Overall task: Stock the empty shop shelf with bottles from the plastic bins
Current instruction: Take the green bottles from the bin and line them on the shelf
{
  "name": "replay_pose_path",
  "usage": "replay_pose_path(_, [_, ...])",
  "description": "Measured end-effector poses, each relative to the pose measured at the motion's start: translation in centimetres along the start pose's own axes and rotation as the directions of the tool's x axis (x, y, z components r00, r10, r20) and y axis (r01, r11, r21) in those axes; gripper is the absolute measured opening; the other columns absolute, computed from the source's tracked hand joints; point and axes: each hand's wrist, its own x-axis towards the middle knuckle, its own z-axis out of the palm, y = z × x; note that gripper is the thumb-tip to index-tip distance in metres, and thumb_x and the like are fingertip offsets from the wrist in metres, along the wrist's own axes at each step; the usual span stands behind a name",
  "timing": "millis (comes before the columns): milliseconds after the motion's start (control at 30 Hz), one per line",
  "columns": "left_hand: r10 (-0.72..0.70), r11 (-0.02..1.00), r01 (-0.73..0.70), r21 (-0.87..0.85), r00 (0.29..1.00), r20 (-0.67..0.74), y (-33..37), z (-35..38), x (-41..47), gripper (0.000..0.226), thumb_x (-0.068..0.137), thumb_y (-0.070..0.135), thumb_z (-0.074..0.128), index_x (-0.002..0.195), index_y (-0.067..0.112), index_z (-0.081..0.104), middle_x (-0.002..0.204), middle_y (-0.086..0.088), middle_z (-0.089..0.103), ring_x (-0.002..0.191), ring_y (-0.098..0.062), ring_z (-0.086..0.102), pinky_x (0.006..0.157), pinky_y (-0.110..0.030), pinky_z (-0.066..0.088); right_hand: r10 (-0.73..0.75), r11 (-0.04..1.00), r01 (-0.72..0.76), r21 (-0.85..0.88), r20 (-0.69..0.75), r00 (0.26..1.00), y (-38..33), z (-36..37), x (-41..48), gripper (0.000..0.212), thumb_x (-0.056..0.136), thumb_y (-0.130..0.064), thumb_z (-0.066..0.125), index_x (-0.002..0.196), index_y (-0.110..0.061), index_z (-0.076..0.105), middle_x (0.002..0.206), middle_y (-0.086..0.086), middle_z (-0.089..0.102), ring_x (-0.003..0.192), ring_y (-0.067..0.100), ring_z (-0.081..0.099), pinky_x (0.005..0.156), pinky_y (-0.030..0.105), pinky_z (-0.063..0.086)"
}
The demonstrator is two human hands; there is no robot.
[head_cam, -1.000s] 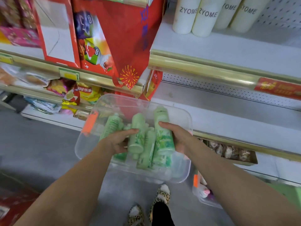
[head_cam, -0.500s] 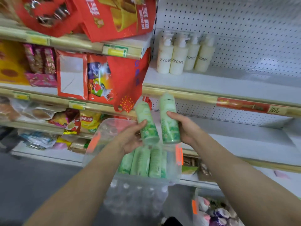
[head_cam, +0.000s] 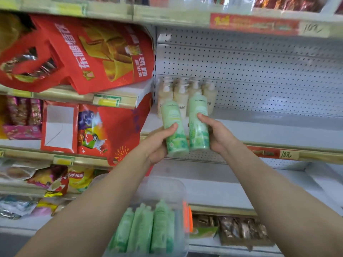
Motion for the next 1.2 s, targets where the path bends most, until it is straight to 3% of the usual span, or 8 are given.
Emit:
replay_pose_path(133, [0.039, 0.997, -0.034, 0.076, 0.997, -0.068, 1.4, 2.0, 4.9, 0.062, 0.074, 0.031, 0.078, 0.129, 0.008, 0.061, 0.116, -0.014, 0.072, 0.104, -0.03, 0.071, 0.079, -0.045, 0.059, -0.054, 0.994, 0.045, -0.096, -0.091, 0.994, -4.1, -3.7, 3.3, 0.063, 0.074, -0.031, 0.077, 0.13, -0.007, 0.061, 0.115, 0.012, 0.072, 0.1, 0.026, 0.071, 0.08, 0.039, 0.058])
replay_pose_path(300, [0.148, 0.976, -0.126, 0.18, 0.983, -0.111, 2.3, 3.5, 11.0, 0.061, 0.066, 0.024, 0.084, 0.121, 0.011, 0.062, 0.101, -0.005, 0.077, 0.092, -0.021, 0.075, 0.066, -0.033, 0.06, -0.219, 0.954, 0.163, -0.253, -0.216, 0.951, -8.8, -10.1, 8.4, 0.059, 0.08, -0.022, 0.078, 0.133, -0.008, 0.057, 0.116, 0.006, 0.071, 0.103, 0.024, 0.069, 0.079, 0.031, 0.054])
replay_pose_path(533, [0.204, 0.968, -0.175, 0.178, 0.966, -0.159, 1.9, 4.4, 18.2, 0.066, 0.064, 0.019, 0.085, 0.122, 0.02, 0.055, 0.115, -0.008, 0.071, 0.096, -0.02, 0.073, 0.076, -0.035, 0.057, -0.292, 0.914, 0.156, -0.376, -0.337, 0.895, -10.5, -18.2, 16.0, 0.057, 0.074, -0.004, 0.084, 0.125, -0.009, 0.059, 0.117, 0.011, 0.071, 0.107, 0.029, 0.069, 0.092, 0.043, 0.056])
replay_pose_path(633, [0.197, 0.971, -0.169, 0.17, 0.966, -0.165, 0.8, 4.5, 20.4, 0.064, 0.063, 0.017, 0.082, 0.121, 0.021, 0.056, 0.115, -0.007, 0.071, 0.096, -0.018, 0.073, 0.075, -0.032, 0.056, -0.28, 0.889, 0.117, -0.443, -0.324, 0.904, -10.1, -21.1, 18.7, 0.06, 0.072, -0.001, 0.086, 0.125, -0.012, 0.059, 0.115, 0.009, 0.072, 0.104, 0.025, 0.07, 0.082, 0.035, 0.057])
replay_pose_path(700, [0.196, 0.972, -0.169, 0.166, 0.967, -0.165, 0.1, 4.5, 21.6, 0.065, 0.064, 0.017, 0.082, 0.123, 0.019, 0.055, 0.115, -0.006, 0.071, 0.098, -0.018, 0.073, 0.076, -0.032, 0.056, -0.292, 0.857, 0.106, -0.505, -0.307, 0.906, -9.8, -22.6, 20.2, 0.06, 0.073, -0.004, 0.086, 0.125, -0.013, 0.058, 0.112, 0.005, 0.071, 0.101, 0.02, 0.069, 0.073, 0.027, 0.056])
replay_pose_path(867, [0.226, 0.969, -0.202, 0.146, 0.957, -0.182, -1.6, 4.9, 24.5, 0.066, 0.065, 0.017, 0.086, 0.124, 0.018, 0.056, 0.112, -0.003, 0.074, 0.104, -0.02, 0.071, 0.081, -0.031, 0.056, -0.309, 0.796, 0.112, -0.595, -0.24, 0.92, -10.0, -25.2, 24.3, 0.05, 0.08, -0.009, 0.082, 0.124, -0.018, 0.059, 0.118, 0.002, 0.07, 0.096, 0.009, 0.068, 0.076, 0.024, 0.055])
replay_pose_path(1033, [0.273, 0.954, -0.244, 0.173, 0.946, -0.175, -2.2, 5.1, 26.8, 0.053, 0.071, 0.014, 0.078, 0.12, 0.02, 0.059, 0.112, -0.003, 0.074, 0.104, -0.019, 0.071, 0.083, -0.032, 0.057, -0.299, 0.772, 0.089, -0.63, -0.235, 0.925, -10.5, -26.3, 28.0, 0.064, 0.079, -0.02, 0.083, 0.134, -0.024, 0.053, 0.116, 0.0, 0.073, 0.107, 0.019, 0.068, 0.094, 0.039, 0.055])
replay_pose_path(1200, [0.292, 0.949, -0.26, 0.179, 0.937, -0.19, -2.4, 5.4, 28.5, 0.058, 0.071, 0.011, 0.076, 0.125, 0.013, 0.056, 0.114, -0.007, 0.073, 0.106, -0.022, 0.07, 0.083, -0.032, 0.058, -0.341, 0.726, 0.073, -0.684, -0.265, 0.902, -10.7, -26.5, 30.4, 0.066, 0.076, -0.025, 0.085, 0.135, -0.025, 0.054, 0.115, -0.007, 0.069, 0.105, 0.015, 0.066, 0.096, 0.04, 0.055])
